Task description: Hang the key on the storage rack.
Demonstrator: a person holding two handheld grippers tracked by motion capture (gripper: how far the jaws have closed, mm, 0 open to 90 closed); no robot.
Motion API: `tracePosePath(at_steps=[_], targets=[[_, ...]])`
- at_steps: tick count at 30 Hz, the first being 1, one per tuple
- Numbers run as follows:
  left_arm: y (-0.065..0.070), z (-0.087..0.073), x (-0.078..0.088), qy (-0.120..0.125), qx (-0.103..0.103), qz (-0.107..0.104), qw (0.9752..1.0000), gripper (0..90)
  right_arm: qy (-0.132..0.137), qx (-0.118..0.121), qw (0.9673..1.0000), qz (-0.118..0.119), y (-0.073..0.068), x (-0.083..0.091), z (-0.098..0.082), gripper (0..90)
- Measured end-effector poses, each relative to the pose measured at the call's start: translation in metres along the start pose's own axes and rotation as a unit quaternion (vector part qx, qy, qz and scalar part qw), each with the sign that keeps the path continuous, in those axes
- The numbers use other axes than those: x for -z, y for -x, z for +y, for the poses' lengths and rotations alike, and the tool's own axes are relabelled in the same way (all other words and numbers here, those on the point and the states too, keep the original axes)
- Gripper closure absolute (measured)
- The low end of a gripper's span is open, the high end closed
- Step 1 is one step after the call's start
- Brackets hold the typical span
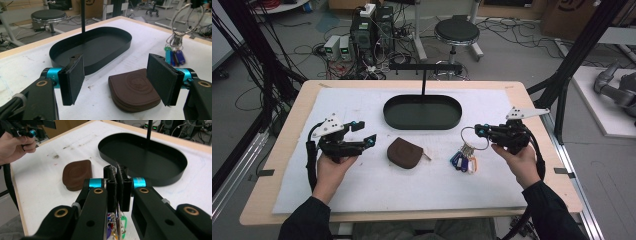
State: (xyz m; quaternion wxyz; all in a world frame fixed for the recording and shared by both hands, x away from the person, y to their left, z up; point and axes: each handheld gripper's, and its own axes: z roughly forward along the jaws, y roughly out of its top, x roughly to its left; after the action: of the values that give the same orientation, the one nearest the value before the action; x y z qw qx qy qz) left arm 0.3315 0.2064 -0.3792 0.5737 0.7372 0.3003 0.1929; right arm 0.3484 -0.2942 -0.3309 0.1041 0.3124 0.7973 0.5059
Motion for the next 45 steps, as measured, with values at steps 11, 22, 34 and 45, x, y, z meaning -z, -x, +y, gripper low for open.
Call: tracePosePath(at_steps=[11, 22, 34, 45], targets=[[-0.005, -0.007, 0.006, 0.011, 0.005, 0.003, 0.9999, 30.7, 0.010, 0.024, 0.9995, 0.015, 0.010, -0.004, 0.051, 88.0], [-0.007, -0.008, 0.012, 0.016, -0.004, 0.014, 0.9998, 30.7, 0.023, 0.041, 0.9988, 0.014, 0.026, -0.021, 0.097, 88.0], [0.003, -0.008, 0.004, 0.002, -0.022, 0.006, 0.9997, 30.7, 0.021, 0.041, 0.9989, 0.003, 0.048, -0.050, 0.113, 88.0], [0.003, -0.009, 0.004, 0.002, -0.018, 0.008, 0.9998, 30.6, 0.014, 0.042, 0.9988, -0.019, 0.068, -0.069, 0.121, 88.0]])
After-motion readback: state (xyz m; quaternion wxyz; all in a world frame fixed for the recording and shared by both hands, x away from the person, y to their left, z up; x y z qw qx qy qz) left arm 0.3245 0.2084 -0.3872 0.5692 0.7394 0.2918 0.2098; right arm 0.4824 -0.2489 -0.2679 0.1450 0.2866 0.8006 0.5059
